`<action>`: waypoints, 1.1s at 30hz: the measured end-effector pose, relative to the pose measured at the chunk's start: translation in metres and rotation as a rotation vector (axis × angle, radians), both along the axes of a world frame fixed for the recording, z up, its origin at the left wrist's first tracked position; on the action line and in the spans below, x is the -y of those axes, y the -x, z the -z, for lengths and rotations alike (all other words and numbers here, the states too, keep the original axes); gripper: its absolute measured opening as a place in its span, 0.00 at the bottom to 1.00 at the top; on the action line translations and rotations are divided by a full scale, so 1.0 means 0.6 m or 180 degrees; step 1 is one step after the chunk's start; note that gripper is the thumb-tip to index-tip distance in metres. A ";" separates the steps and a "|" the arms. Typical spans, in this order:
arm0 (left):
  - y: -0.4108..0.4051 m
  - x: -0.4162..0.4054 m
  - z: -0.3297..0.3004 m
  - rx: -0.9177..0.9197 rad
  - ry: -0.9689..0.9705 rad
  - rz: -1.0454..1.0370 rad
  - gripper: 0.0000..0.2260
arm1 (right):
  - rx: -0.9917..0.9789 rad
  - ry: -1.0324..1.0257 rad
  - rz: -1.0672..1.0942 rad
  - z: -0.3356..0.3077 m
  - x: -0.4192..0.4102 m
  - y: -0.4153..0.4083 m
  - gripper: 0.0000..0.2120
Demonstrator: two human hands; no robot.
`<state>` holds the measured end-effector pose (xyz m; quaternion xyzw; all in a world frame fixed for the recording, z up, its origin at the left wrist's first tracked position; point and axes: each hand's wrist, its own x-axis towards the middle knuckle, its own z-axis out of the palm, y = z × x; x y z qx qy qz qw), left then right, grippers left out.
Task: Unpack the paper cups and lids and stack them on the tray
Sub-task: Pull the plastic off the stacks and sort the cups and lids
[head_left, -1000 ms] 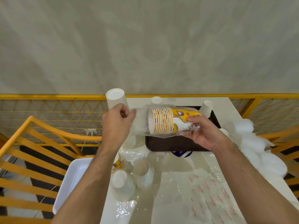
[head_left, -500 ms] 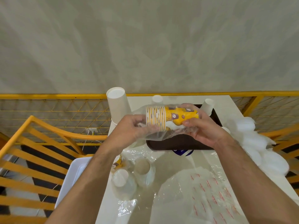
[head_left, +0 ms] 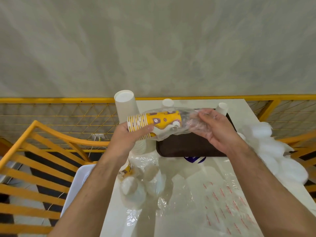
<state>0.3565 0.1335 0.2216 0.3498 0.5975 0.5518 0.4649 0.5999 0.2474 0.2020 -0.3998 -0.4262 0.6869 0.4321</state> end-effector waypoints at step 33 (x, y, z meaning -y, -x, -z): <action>0.025 -0.092 0.136 0.0705 0.2425 -0.0534 0.09 | 0.2981 -0.1691 -0.1840 0.117 -0.035 0.216 0.21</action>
